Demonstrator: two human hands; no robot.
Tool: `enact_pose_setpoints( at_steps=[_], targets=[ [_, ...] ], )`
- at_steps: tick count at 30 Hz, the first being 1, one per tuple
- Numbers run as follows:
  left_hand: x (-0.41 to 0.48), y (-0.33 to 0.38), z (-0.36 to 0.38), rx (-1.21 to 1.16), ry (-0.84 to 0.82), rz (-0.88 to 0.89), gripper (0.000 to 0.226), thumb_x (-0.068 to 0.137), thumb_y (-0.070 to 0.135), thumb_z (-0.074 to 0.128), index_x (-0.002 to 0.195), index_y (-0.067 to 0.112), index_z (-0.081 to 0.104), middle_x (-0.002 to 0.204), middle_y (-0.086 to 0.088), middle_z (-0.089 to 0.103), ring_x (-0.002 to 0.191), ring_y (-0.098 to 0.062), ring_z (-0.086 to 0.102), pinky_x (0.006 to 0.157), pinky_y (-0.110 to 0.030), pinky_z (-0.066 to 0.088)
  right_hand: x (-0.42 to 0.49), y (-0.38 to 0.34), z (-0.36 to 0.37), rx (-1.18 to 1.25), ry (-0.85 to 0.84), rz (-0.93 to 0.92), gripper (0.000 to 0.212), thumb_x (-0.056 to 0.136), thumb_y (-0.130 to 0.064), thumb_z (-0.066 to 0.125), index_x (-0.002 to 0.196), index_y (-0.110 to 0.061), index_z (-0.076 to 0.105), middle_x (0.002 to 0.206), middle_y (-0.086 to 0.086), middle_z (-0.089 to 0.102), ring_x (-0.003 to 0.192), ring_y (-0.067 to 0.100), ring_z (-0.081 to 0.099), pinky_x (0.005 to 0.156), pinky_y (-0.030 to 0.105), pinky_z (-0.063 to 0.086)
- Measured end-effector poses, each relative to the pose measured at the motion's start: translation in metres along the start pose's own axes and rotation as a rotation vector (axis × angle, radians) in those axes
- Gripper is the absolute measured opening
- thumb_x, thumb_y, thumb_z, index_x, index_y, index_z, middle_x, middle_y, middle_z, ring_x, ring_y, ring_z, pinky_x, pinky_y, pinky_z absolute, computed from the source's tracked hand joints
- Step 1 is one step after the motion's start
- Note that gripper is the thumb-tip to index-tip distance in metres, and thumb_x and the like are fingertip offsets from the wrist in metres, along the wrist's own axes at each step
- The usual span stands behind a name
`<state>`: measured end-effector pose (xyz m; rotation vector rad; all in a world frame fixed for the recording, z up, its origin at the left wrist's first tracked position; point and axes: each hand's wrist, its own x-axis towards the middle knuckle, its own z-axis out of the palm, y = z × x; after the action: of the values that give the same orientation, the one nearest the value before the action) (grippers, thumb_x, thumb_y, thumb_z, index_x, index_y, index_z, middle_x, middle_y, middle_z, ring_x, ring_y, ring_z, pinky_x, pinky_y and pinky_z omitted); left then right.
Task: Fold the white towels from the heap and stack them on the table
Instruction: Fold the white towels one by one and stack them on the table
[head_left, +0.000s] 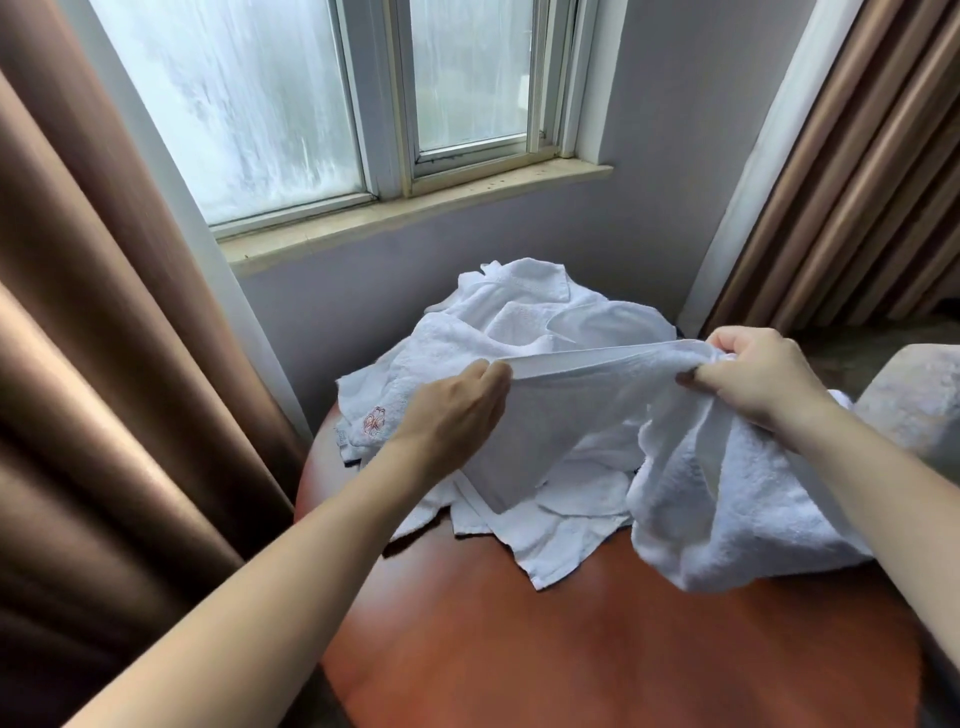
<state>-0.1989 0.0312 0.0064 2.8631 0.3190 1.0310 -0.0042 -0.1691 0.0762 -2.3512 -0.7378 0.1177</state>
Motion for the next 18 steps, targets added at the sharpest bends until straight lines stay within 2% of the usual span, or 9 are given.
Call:
enact_pose_setpoints(
  at_steps=[2,4,6,8,10,12,13,15,18],
  targets=[
    [-0.001,-0.007,-0.001,-0.106,-0.090,0.089,0.007,0.090,0.023,0.041,0.086,0.019,0.037,0.067,-0.009,0.051,0.046,-0.034,0.048,0.036,-0.035,0.039,0.002,0.002,-0.001,-0.019,0.002,0.014,0.020,0.076,-0.021,0.073,0.067,-0.012,0.059,0.071,0.009,0.058,0.077,0.029,0.054,0.063,0.032,0.038],
    [0.001,-0.010,-0.008,-0.139,-0.261,0.128,0.015,0.081,0.025,0.058,0.087,0.017,0.047,0.072,-0.001,0.047,0.053,-0.030,0.049,0.045,-0.031,0.037,0.004,0.006,-0.001,-0.029,-0.009,0.034,0.017,0.076,-0.020,0.072,0.068,-0.011,0.059,0.071,0.008,0.058,0.078,0.029,0.055,0.060,0.032,0.037],
    [0.006,-0.014,-0.013,-0.123,-0.393,0.111,0.020,0.073,0.017,0.073,0.084,0.008,0.059,0.076,0.006,0.041,0.062,-0.024,0.044,0.058,-0.027,0.030,0.005,0.013,0.001,-0.032,-0.018,0.048,0.015,0.077,-0.019,0.071,0.073,-0.008,0.062,0.073,0.010,0.060,0.078,0.029,0.055,0.058,0.032,0.037],
    [0.007,-0.022,-0.014,-0.170,-0.440,0.042,0.011,0.073,0.006,0.071,0.073,0.003,0.060,0.071,0.006,0.041,0.064,-0.019,0.039,0.062,-0.027,0.031,0.009,0.021,0.002,-0.010,-0.017,0.063,0.018,0.078,-0.019,0.070,0.080,-0.002,0.063,0.078,0.014,0.062,0.077,0.028,0.054,0.058,0.032,0.036],
    [0.002,-0.032,-0.011,-0.301,-0.413,-0.095,0.015,0.078,0.005,0.073,0.067,0.001,0.063,0.062,0.004,0.045,0.059,-0.011,0.041,0.061,-0.028,0.037,0.012,0.028,0.003,0.017,-0.018,0.085,0.023,0.078,-0.018,0.071,0.082,0.003,0.062,0.078,0.016,0.061,0.074,0.026,0.050,0.058,0.032,0.035],
    [-0.004,-0.037,-0.010,-0.502,-0.304,-0.258,0.011,0.080,0.011,0.077,0.071,0.007,0.072,0.058,0.010,0.053,0.058,-0.003,0.045,0.060,-0.022,0.038,0.015,0.033,0.004,0.043,-0.060,0.100,0.021,0.077,-0.018,0.072,0.078,0.000,0.062,0.074,0.013,0.060,0.072,0.025,0.050,0.061,0.033,0.037],
    [-0.007,-0.036,-0.011,-0.613,-0.239,-0.324,0.009,0.080,0.011,0.077,0.073,0.014,0.074,0.058,0.013,0.057,0.059,0.000,0.048,0.060,-0.020,0.040,0.015,0.035,0.005,0.051,-0.083,0.101,0.021,0.077,-0.019,0.073,0.075,-0.002,0.061,0.073,0.012,0.060,0.072,0.025,0.051,0.062,0.033,0.038],
    [-0.007,-0.029,-0.015,-0.831,-0.121,-0.436,0.019,0.085,0.005,0.071,0.078,0.023,0.071,0.064,0.019,0.064,0.065,0.005,0.054,0.066,-0.014,0.043,0.016,0.038,0.007,0.060,-0.117,0.092,0.022,0.075,-0.021,0.075,0.072,-0.004,0.060,0.071,0.010,0.059,0.070,0.024,0.051,0.064,0.033,0.038],
    [0.000,-0.021,-0.021,-1.041,0.071,-0.560,0.023,0.092,-0.003,0.057,0.086,0.017,0.067,0.075,0.016,0.067,0.073,0.005,0.057,0.071,-0.012,0.045,0.011,0.037,0.008,0.092,-0.181,0.051,0.019,0.074,-0.022,0.080,0.073,-0.011,0.064,0.073,0.007,0.065,0.071,0.024,0.057,0.067,0.034,0.044]
  ],
)
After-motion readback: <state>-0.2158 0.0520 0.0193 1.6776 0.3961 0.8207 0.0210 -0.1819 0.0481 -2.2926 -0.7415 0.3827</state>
